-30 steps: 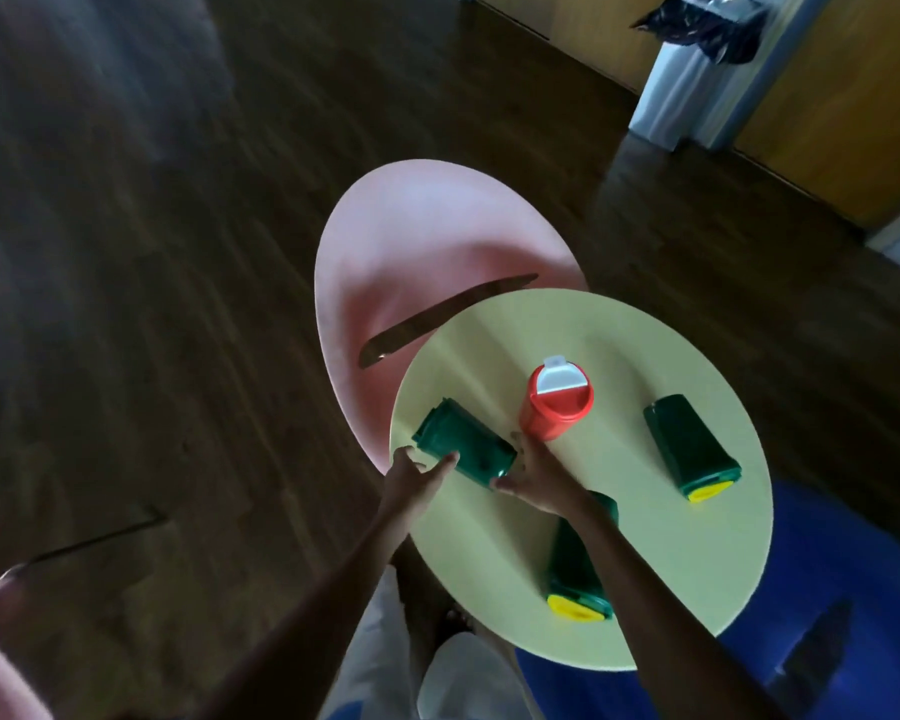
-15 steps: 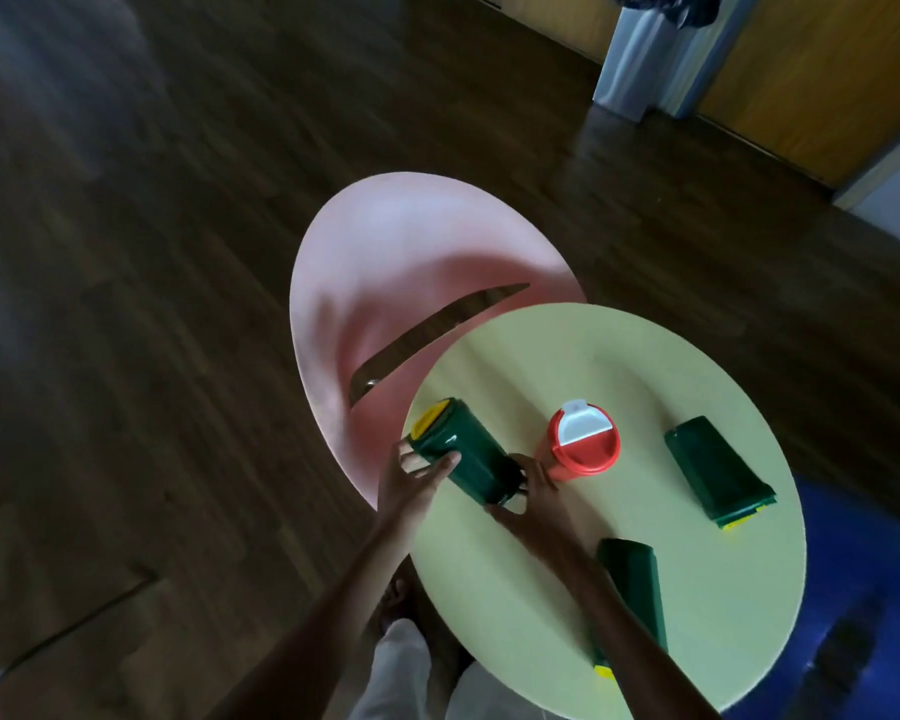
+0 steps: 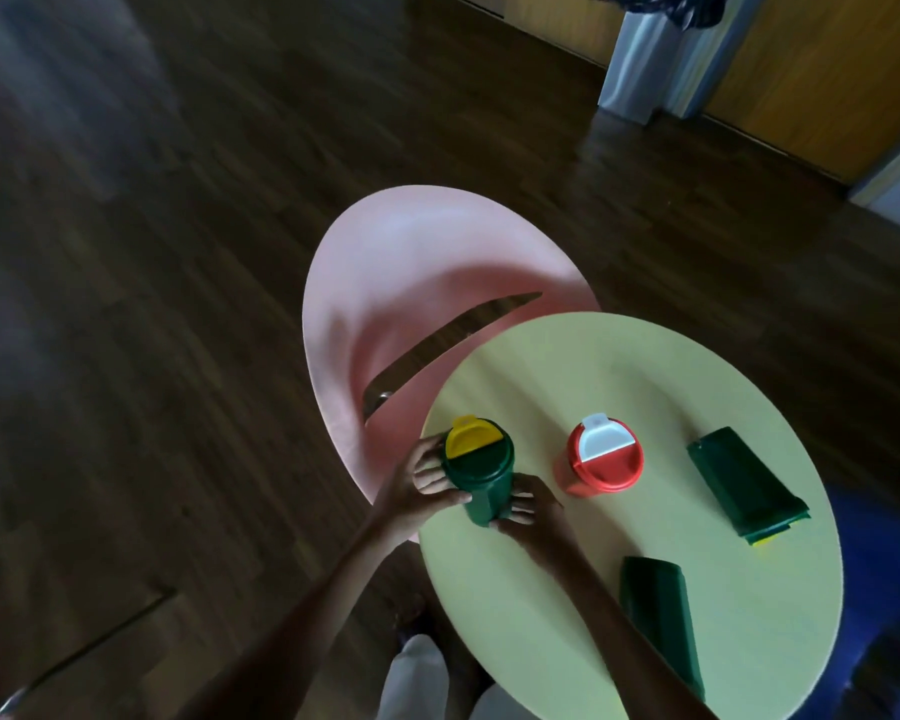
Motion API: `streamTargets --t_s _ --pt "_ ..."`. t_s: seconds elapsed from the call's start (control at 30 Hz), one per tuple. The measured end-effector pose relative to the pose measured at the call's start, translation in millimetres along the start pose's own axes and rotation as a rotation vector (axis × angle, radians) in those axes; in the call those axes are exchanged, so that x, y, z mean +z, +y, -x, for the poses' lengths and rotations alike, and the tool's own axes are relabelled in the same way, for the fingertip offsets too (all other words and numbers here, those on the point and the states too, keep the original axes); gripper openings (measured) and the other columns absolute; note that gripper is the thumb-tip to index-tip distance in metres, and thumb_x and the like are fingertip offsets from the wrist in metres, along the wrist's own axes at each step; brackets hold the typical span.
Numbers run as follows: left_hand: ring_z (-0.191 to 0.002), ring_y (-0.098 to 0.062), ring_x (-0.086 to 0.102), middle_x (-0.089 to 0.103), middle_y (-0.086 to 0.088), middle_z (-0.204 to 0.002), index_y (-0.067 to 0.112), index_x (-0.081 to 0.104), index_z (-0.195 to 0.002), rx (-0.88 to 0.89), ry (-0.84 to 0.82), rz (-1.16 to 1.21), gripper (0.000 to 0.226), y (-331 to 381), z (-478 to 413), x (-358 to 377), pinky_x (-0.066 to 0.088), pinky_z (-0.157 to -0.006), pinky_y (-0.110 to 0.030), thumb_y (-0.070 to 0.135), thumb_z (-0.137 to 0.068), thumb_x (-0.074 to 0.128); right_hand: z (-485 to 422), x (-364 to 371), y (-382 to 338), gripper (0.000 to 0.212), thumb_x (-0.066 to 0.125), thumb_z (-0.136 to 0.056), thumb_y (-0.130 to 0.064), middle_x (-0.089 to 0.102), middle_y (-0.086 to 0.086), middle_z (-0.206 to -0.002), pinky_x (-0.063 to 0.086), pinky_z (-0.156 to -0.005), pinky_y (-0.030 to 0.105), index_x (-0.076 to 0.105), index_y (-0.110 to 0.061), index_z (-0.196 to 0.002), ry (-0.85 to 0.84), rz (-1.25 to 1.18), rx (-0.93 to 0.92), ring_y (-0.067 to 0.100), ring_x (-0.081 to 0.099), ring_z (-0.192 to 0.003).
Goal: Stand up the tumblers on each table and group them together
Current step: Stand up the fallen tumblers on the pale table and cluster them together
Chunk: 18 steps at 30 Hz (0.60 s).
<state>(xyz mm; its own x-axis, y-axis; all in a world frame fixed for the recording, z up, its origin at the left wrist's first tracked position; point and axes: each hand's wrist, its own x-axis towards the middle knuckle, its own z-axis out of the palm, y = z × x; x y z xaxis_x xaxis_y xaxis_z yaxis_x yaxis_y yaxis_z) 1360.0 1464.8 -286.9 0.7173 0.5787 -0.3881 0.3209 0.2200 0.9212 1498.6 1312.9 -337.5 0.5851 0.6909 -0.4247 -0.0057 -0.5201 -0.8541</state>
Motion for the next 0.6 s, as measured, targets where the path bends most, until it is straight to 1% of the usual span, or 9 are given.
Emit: streamTargets --t_s 0.03,0.1,0.2,0.3,0.37,0.43,0.47,0.53,0.6 --pt "-0.109 -0.006 0.062 0.061 0.002 -0.121 0.024 0.049 -0.124 0.012 -0.002 -0.007 0.074 -1 2 0 0.051 -0.090 -0.022 -0.010 -0.065 0.079 1 1 3 0.059 0.080 -0.063 0.004 0.066 0.005 -0.108 0.055 -0.081 0.031 0.054 -0.027 -0.107 0.017 0.011 -0.018 0.023 0.065 -0.098" --pt "-0.116 -0.011 0.059 0.060 0.003 -0.127 0.026 0.049 -0.128 0.049 -0.005 -0.036 0.076 -4 4 0 0.048 -0.096 -0.025 -0.001 -0.066 0.083 1 2 8 0.060 0.081 -0.063 -0.002 0.066 -0.002 -0.108 0.054 -0.084 0.033 0.054 -0.035 -0.105 0.049 0.031 -0.047 0.018 0.064 -0.100" --pt "-0.118 -0.011 0.057 0.061 0.005 -0.128 0.028 0.048 -0.131 0.119 -0.015 -0.120 0.077 -4 8 5 0.048 -0.096 -0.023 0.017 -0.064 0.084 1 3 12 0.061 0.081 -0.063 -0.004 0.064 -0.009 -0.105 0.053 -0.082 0.032 0.052 -0.038 -0.104 0.084 0.035 -0.057 0.015 0.062 -0.097" --pt "-0.117 -0.008 0.057 0.062 0.012 -0.125 0.025 0.047 -0.134 0.152 -0.004 -0.165 0.077 -6 10 9 0.050 -0.092 -0.022 0.013 -0.068 0.084 1 2 16 0.059 0.082 -0.065 -0.010 0.063 -0.012 -0.105 0.051 -0.080 0.029 0.051 -0.036 -0.108 0.081 0.062 -0.063 0.010 0.060 -0.097" --pt "-0.114 -0.005 0.058 0.063 0.014 -0.123 0.022 0.048 -0.133 0.158 0.006 -0.187 0.076 -9 10 11 0.051 -0.090 -0.022 0.010 -0.067 0.084 1 2 18 0.058 0.081 -0.065 -0.010 0.062 -0.009 -0.106 0.047 -0.076 0.019 0.053 -0.029 -0.113 0.082 0.066 -0.067 0.005 0.058 -0.094" --pt "-0.110 -0.005 0.060 0.065 0.011 -0.118 0.022 0.053 -0.126 0.127 0.023 -0.188 0.069 -12 9 13 0.051 -0.091 -0.026 0.011 -0.066 0.085 0 1 18 0.055 0.081 -0.066 -0.008 0.062 -0.010 -0.102 0.042 -0.068 0.009 0.057 -0.022 -0.113 0.088 0.078 -0.068 0.000 0.056 -0.088" --pt "-0.108 -0.004 0.061 0.067 0.011 -0.115 0.023 0.056 -0.121 0.110 0.029 -0.191 0.064 -14 9 14 0.051 -0.091 -0.027 0.012 -0.066 0.086 1 0 18 0.052 0.081 -0.066 -0.007 0.063 -0.009 -0.099 0.041 -0.065 0.008 0.058 -0.021 -0.111 0.089 0.078 -0.062 0.001 0.056 -0.086" --pt "-0.105 -0.002 0.063 0.070 0.016 -0.108 0.028 0.058 -0.112 0.095 0.038 -0.205 0.055 -19 11 17 0.049 -0.088 -0.024 0.012 -0.066 0.085 2 -2 19 0.050 0.080 -0.067 -0.007 0.066 -0.006 -0.098 0.043 -0.067 0.013 0.059 -0.022 -0.109 0.096 0.062 -0.054 0.007 0.059 -0.086" --pt "-0.103 -0.003 0.064 0.070 0.018 -0.107 0.030 0.059 -0.108 0.100 0.058 -0.204 0.051 -25 14 19 0.049 -0.086 -0.021 0.011 -0.068 0.084 4 -6 18 0.051 0.079 -0.067 -0.005 0.066 -0.005 -0.098 0.042 -0.067 0.010 0.059 -0.024 -0.110 0.072 0.066 -0.055 0.007 0.059 -0.088"
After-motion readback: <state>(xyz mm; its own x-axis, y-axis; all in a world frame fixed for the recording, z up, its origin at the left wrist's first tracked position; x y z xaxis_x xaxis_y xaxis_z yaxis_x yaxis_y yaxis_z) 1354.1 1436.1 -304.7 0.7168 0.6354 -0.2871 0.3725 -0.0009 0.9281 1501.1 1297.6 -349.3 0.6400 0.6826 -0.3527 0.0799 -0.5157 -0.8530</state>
